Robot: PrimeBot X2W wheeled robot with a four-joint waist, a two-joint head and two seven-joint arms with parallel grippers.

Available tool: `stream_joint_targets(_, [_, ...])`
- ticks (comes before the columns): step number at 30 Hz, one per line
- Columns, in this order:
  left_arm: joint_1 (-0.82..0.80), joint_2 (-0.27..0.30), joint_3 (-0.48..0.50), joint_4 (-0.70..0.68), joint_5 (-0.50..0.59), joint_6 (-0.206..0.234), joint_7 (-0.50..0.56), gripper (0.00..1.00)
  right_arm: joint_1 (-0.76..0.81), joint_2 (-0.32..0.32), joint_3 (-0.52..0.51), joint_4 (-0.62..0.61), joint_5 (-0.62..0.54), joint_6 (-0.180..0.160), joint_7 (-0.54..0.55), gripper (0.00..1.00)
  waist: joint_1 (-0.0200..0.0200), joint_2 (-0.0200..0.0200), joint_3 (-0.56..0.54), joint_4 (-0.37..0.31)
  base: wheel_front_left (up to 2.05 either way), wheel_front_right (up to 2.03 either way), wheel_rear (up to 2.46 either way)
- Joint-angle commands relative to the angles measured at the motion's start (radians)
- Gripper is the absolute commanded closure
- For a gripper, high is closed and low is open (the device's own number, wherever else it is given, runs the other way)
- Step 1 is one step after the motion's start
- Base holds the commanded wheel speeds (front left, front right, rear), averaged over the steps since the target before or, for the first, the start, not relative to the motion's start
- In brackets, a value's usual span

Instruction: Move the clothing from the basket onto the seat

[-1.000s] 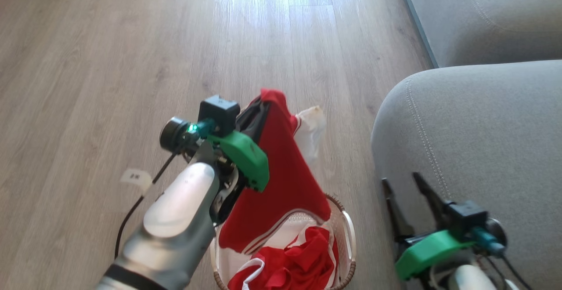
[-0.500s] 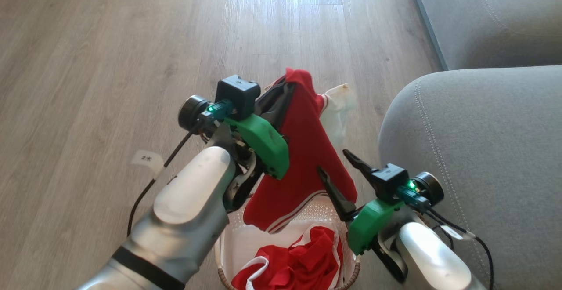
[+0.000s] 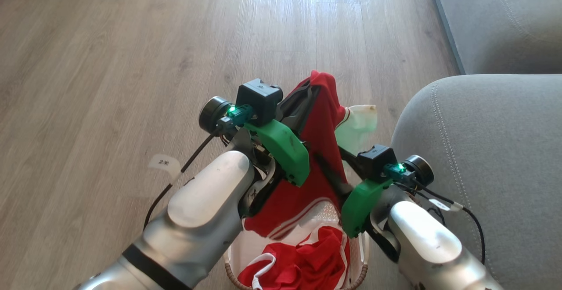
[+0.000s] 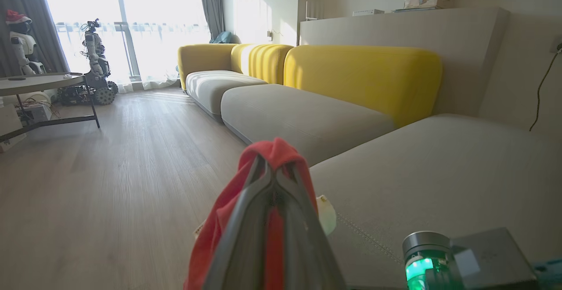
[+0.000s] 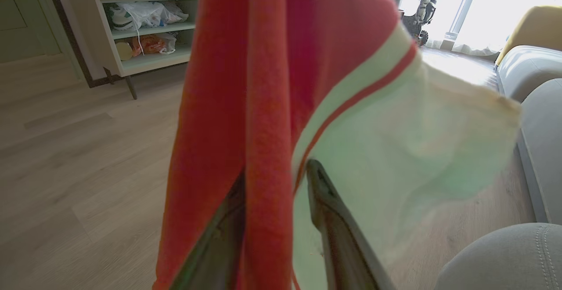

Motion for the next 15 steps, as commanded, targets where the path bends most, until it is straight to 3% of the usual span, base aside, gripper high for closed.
stream_joint_targets(1, [-0.068,0.011,0.032,-0.028,-0.004,0.007,-0.016,1.0,-0.049,0.008,0.004,-0.024,0.008,0.0,-0.006,0.95,0.0001,0.0,-0.001,0.001,0.0,0.0,0.0])
stream_joint_targets(10, [-0.027,0.027,0.051,0.009,-0.021,0.032,-0.056,1.0,-0.039,0.008,-0.074,-0.065,-0.027,0.0,-0.006,1.0,0.0001,0.0,-0.005,-0.027,0.0,0.0,0.0])
stream_joint_targets(14, [0.002,0.042,0.061,0.031,-0.034,0.035,-0.077,0.48,-0.029,0.008,-0.116,-0.092,-0.058,0.0,-0.006,1.0,0.0001,0.0,-0.005,-0.052,0.0,0.0,0.0])
stream_joint_targets(15, [0.009,0.044,0.063,0.036,-0.037,0.035,-0.083,0.15,-0.027,0.008,-0.129,-0.097,-0.068,0.0,-0.006,1.0,0.0001,0.0,-0.005,-0.058,0.0,0.0,0.0])
